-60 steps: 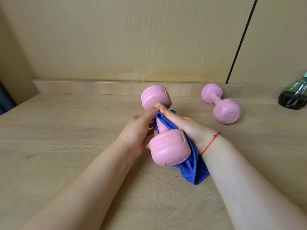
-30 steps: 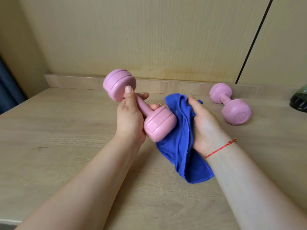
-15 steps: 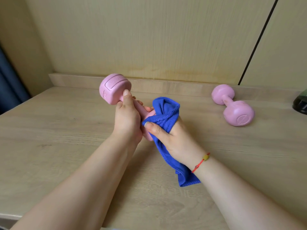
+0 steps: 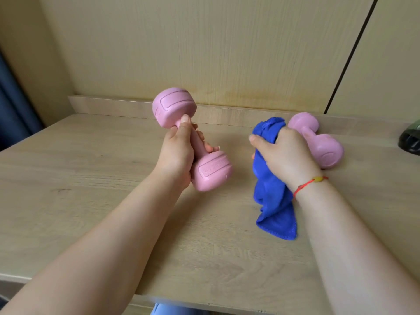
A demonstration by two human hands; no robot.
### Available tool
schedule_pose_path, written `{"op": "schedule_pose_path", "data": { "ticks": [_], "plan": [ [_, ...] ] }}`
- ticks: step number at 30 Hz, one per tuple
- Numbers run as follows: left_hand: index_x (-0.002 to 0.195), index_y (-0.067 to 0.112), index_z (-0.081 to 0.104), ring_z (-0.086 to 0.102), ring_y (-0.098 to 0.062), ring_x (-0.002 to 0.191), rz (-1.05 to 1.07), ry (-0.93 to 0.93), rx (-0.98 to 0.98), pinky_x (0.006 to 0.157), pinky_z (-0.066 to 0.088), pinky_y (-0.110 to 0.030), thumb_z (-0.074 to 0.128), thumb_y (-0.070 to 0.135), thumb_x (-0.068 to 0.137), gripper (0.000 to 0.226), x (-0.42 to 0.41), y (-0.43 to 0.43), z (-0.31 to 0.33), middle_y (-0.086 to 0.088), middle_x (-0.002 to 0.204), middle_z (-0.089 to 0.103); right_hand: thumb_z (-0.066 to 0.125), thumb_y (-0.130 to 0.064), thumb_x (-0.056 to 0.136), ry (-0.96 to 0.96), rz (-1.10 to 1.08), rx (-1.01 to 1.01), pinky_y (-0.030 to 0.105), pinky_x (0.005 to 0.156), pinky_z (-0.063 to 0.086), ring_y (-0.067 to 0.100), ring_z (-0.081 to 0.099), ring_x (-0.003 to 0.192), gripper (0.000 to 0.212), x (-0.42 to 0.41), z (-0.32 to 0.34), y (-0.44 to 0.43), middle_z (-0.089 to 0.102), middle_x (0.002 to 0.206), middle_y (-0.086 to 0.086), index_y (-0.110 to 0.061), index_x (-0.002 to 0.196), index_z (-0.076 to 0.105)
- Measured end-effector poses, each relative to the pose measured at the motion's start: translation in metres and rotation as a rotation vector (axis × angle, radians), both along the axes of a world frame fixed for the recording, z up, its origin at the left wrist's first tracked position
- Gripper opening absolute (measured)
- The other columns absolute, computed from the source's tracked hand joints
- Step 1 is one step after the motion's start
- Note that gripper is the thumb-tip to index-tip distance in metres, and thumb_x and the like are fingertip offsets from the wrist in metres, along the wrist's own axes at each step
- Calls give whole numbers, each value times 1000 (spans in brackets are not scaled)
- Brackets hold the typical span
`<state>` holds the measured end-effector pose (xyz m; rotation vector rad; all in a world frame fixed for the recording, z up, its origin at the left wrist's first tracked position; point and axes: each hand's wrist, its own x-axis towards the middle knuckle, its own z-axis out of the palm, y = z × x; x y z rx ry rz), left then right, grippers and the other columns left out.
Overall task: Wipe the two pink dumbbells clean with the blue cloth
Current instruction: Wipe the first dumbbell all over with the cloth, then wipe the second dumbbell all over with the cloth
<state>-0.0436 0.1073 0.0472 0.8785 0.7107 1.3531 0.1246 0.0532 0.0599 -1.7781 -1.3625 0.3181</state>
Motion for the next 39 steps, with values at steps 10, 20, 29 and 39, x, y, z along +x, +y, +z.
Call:
{"op": "schedule_pose_path", "data": {
  "ticks": [10, 20, 29, 39],
  "plan": [
    [100, 7, 47, 55, -20, 46, 20, 179, -35, 76, 56, -50, 43, 34, 104, 28, 0, 11, -8, -5, 70, 49, 56, -57, 88, -563, 131, -320, 35, 105, 34, 27, 43, 126, 57, 24, -40, -25, 44, 141, -1, -25, 134, 48],
    [93, 7, 53, 59, -23, 59, -47, 451, -239, 56, 52, -31, 53, 26, 99, 21, 2, 37, 9, -7, 78, 54, 55, -46, 90, -514, 106, -195, 32, 97, 38, 23, 47, 116, 37, 28, -56, -26, 59, 122, -4, -28, 123, 57],
    [107, 1, 51, 60, -22, 68, -100, 652, -291, 42, 55, -27, 56, 14, 98, 16, 13, 79, 18, -9, 83, 57, 52, -42, 92, -510, 105, -159, 31, 94, 40, 20, 48, 115, 34, 29, -58, -24, 59, 121, -8, -31, 124, 56],
    [105, -1, 53, 55, -25, 68, -95, 938, -283, 86, 49, -41, 61, -1, 89, 18, 32, 104, 23, -11, 75, 55, 48, -45, 93, -531, 111, -164, 33, 97, 39, 19, 49, 115, 39, 31, -61, -20, 57, 122, -9, -34, 130, 53]
  ]
}}
